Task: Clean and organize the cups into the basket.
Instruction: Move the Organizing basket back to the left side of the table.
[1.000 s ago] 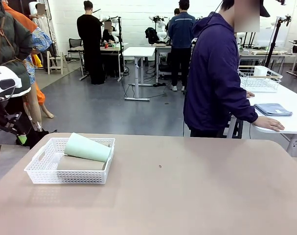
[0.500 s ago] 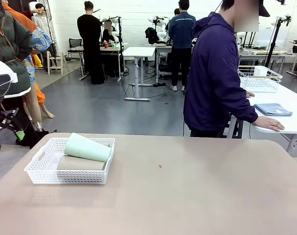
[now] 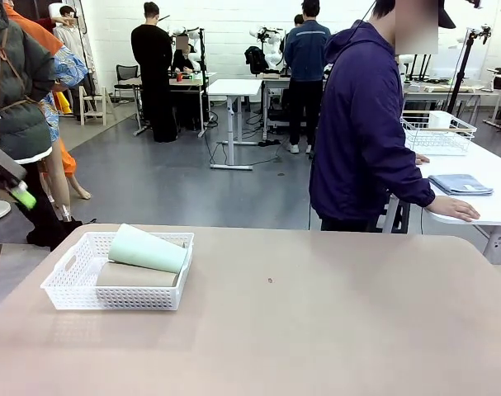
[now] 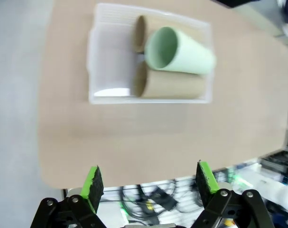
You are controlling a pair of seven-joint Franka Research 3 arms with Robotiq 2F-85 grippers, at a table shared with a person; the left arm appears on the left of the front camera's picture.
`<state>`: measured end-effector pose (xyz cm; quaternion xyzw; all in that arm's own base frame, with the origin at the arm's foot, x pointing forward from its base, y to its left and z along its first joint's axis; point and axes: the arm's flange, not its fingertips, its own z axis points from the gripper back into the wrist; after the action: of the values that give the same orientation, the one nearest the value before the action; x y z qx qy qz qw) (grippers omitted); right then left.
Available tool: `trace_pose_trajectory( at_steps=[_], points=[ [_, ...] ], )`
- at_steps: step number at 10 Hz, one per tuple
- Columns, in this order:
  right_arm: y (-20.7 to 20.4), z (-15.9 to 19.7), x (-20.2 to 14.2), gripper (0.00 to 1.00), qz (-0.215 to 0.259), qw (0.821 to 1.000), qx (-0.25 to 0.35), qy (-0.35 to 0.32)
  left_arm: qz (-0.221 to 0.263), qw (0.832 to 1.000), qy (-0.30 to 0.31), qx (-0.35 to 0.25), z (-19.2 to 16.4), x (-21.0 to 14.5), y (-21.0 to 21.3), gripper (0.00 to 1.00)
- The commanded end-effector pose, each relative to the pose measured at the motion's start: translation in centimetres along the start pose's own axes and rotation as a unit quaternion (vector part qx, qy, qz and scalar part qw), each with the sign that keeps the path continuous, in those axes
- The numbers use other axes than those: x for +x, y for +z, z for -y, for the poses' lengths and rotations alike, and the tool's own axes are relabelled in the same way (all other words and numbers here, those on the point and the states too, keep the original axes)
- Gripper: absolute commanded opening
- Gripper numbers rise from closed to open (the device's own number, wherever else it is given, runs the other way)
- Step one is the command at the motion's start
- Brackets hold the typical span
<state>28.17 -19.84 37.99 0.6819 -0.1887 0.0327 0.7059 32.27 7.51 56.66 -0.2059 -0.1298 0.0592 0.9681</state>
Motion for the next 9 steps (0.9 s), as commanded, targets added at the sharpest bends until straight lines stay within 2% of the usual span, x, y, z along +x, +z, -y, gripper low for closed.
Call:
trace_pose_trajectory(
  at_steps=[1, 2, 3, 5, 7, 9],
  points=[
    [-0.2, 0.2, -0.1, 1.0, 0.005, 1.0, 0.006, 0.007, -0.076, 0.968, 0.04, -0.234, -3.9, 3.9, 2.4, 1.0],
    [-0.2, 0.2, -0.1, 1.0, 0.005, 1.0, 0.006, 0.007, -0.053, 0.96, 0.05, -0.27, -7.2, 5.1, 2.7, 1.0],
    [-0.2, 0.2, -0.1, 1.0, 0.005, 1.0, 0.006, 0.007, -0.037, 0.941, 0.06, -0.33, -11.3, 6.1, 2.5, 1.0],
    [-0.2, 0.2, -0.1, 1.0, 0.005, 1.0, 0.006, 0.007, -0.022, 0.913, 0.081, -0.4, -17.4, 6.9, 1.6, 1.0],
    [-0.2, 0.2, -0.1, 1.0, 0.005, 1.0, 0.006, 0.007, -0.017, 0.899, 0.1, -0.426, -22.2, 7.4, 0.4, 1.0],
    [-0.2, 0.2, -0.1, 1.0, 0.005, 1.0, 0.006, 0.007, -0.026, 0.91, 0.112, -0.399, -24.5, 7.7, -1.3, 1.0]
  ],
)
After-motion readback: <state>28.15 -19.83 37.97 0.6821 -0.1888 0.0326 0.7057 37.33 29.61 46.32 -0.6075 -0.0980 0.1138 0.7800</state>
